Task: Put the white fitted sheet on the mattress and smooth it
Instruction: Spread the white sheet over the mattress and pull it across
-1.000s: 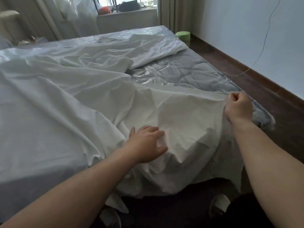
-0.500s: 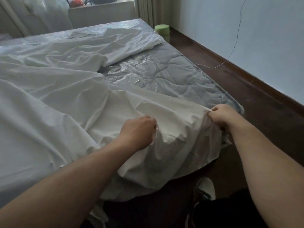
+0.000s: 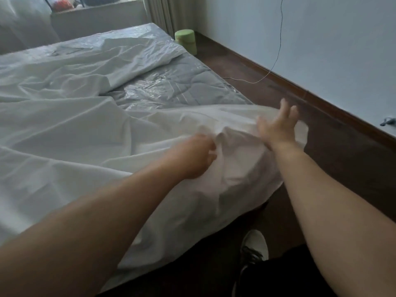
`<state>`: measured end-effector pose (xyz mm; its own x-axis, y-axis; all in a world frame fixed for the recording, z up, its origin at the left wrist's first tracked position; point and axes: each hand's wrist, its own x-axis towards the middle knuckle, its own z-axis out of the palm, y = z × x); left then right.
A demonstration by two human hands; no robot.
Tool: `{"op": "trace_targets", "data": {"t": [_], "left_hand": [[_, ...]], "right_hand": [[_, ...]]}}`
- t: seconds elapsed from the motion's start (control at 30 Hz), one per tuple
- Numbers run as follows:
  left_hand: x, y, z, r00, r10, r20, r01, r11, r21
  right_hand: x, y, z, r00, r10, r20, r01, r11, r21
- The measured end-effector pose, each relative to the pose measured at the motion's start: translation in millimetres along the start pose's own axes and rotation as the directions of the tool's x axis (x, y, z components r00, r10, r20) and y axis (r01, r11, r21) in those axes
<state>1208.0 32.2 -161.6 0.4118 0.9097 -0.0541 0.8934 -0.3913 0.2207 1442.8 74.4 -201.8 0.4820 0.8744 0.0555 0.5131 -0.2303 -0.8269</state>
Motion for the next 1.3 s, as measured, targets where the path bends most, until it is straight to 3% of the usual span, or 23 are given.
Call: {"op": "trace_targets", "data": {"t": [0.03,0.1,0.17,0.3,0.4,0.53,0.77,1.0,1.17,1.3], "left_hand": [[-4,-1,12,0.998,0.017,0.068,-0.02,0.999,0.034],[-15,-1,27,1.0,0.018,0.007,-0.018,1.0,-0.002],[-22,-4,35,0.999,-0.017,-0.041,0.016,1.0,-0.024],[-33,-13,39,0.993,-0.112,0.035,0.109,0.991,0.076],[-44,-20,38,0.991,-0.111,0.071,0.102,0.987,0.125],[-60,-30,39,0.994,-0.092,0.059,0.079,0.977,0.196],[-56,-40,45,0.997,-0.008,0.077,-0.008,0.978,0.209],[1,-26,24,0.992,-0.051,-0.117,0.056,0.998,0.041],[82,-10,38,0.995,-0.067,-0.07,0.07,0.997,0.042],[111,10,60,0.996,-0.079,-0.05,0.081,0.996,0.043]], "right_hand": [[-4,7,4,0.999,0.025,0.021,-0.022,0.993,-0.112],[-7,17,2,0.998,0.066,-0.014,-0.067,0.946,-0.318],[-2,25,-3,0.988,0.15,-0.029,-0.149,0.905,-0.399],[-8,27,-9,0.949,0.279,0.146,-0.166,0.838,-0.52],[-19,31,-6,0.954,0.256,0.153,-0.148,0.851,-0.504],[-34,39,2,0.99,0.122,0.071,-0.084,0.915,-0.395],[-39,35,-9,0.992,0.018,0.127,0.05,0.855,-0.517],[38,12,-44,0.992,-0.124,-0.02,0.088,0.8,-0.593],[119,18,-30,0.983,-0.1,0.153,0.18,0.682,-0.709],[151,9,-15,0.945,-0.263,0.193,0.325,0.802,-0.501]]}}
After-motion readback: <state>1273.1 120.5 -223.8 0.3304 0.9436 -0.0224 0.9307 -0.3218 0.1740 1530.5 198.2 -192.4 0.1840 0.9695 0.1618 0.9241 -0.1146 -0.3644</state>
